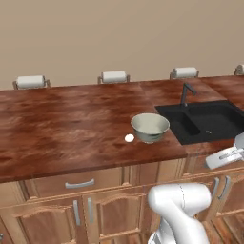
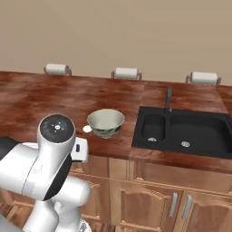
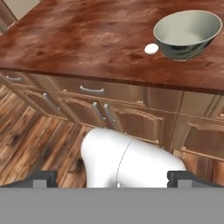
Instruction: Gather the eggs and milk located in the vicinity of the sink area and place them right next to the bowl.
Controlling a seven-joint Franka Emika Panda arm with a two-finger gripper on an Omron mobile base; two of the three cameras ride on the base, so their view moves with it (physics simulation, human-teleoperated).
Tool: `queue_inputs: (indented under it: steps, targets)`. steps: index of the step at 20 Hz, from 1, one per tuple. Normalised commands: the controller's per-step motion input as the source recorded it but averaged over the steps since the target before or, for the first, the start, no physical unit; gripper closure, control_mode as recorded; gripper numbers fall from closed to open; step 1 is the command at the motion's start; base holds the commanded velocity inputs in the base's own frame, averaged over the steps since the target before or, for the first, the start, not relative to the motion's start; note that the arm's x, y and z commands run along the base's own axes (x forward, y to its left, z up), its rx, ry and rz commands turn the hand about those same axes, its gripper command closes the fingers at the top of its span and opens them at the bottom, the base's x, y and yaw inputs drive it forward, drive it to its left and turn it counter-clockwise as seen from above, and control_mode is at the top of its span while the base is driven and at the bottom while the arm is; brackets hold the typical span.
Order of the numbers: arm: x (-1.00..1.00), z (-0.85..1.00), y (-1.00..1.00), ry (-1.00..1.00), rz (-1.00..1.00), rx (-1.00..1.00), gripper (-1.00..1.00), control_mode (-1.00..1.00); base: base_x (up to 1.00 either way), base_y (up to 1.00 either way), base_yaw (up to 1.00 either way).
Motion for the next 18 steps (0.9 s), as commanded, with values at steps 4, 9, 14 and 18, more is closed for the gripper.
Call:
queue_inputs:
  steps: [4, 9, 14, 18]
  targets:
    - [0.0, 0.0, 0.0, 0.0, 0.0, 0.0, -1.0, 1.0, -0.04, -0.62, 0.0]
    - [0.0, 0.0, 0.0, 0.0, 0.0, 0.0, -1.0, 1.0, 0.0, -0.96, 0.0]
    - [0.0, 0.0, 0.0, 0.0, 0.0, 0.0, -1.0, 1.0, 0.0, -1.0, 0.0]
    - [0.0, 0.0, 0.0, 0.0, 0.0, 0.0, -1.0, 1.0, 0.0, -1.0, 0.0]
